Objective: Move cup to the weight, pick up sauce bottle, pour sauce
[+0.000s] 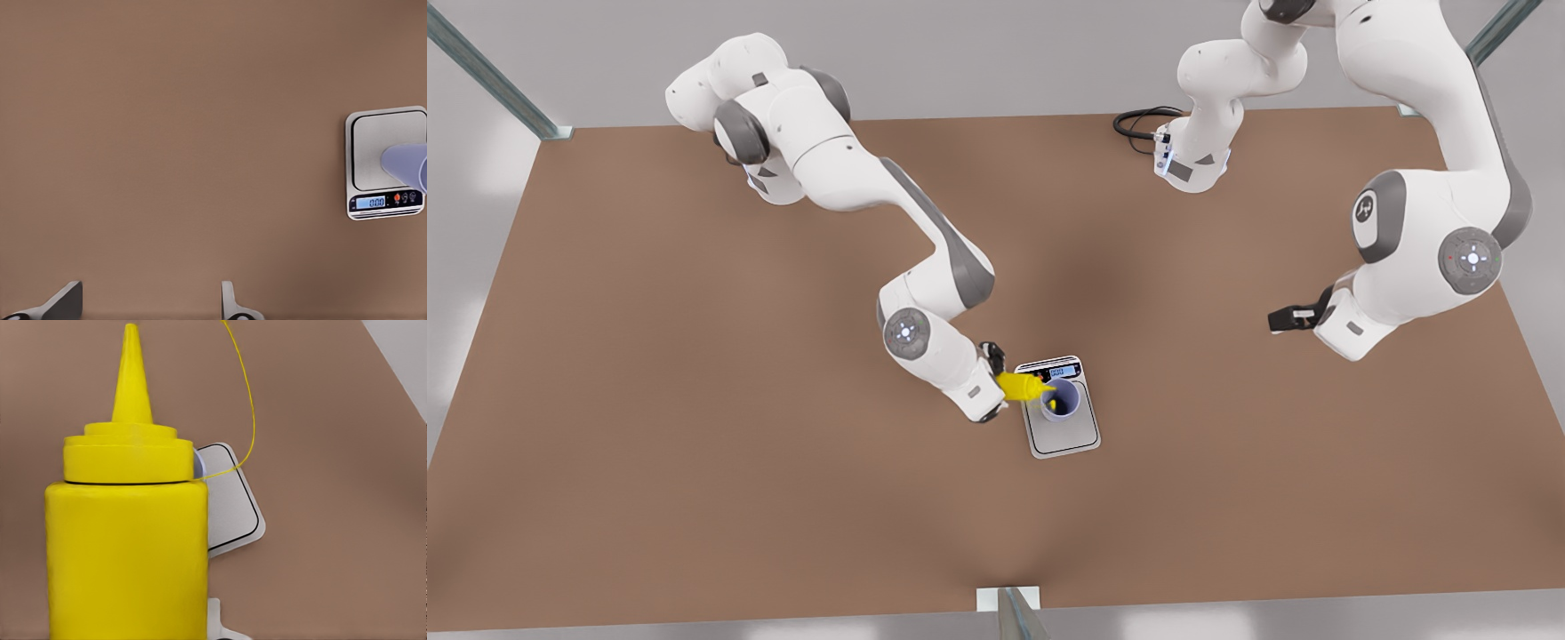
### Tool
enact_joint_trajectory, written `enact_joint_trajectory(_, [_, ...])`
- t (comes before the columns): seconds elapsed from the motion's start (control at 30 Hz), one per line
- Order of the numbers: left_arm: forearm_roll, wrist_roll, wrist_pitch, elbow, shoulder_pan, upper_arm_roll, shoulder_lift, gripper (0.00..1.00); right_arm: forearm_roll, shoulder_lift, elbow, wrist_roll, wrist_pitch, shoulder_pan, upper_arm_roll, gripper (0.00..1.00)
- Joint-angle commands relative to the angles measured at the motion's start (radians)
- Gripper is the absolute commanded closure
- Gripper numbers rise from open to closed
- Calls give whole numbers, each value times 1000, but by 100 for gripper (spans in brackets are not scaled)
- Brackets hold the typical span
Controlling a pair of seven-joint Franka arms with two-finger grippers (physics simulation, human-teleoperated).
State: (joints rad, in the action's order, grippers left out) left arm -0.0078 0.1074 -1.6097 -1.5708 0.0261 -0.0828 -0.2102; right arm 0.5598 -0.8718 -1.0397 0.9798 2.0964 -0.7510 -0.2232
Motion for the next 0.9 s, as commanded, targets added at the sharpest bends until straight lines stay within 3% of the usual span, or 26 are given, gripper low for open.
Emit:
enact_joint_trajectory(0.0, [0, 0, -1, 0, 0, 0, -1, 0, 40, -1, 1, 22, -24, 1, -2, 60])
enact_joint_trajectory(0.07, [-1, 2, -1, 0, 0, 0, -9, 0, 43, 10, 4, 26, -65, 18, -1, 60])
enact_joint_trajectory(0.17, [-1, 2, 1, 0, 0, 0, -11, 0, 52, 30, 18, 39, -150, 116, 80, 60])
enact_joint_trajectory(0.33, [0, -2, 8, 0, -6, 0, -11, 0, 275, 40, 67, 241, -312, 298, 114, 59])
enact_joint_trajectory(0.43, [2, -2, 20, 0, -20, 0, -11, 0, 287, 37, 63, 379, -323, 487, 303, 59])
enact_joint_trajectory(0.53, [2, -3, 20, 0, -20, -2, -23, 0, 316, 25, 14, 597, -335, 627, 395, 59])
enact_joint_trajectory(0.63, [2, -2, 20, 0, -20, -2, -29, 0, 468, 22, -115, 936, -360, 725, 395, 59])
enact_joint_trajectory(0.87, [2, -3, 20, 0, -20, -2, -31, 0, 686, -105, -218, 1416, -409, 805, 395, 59])
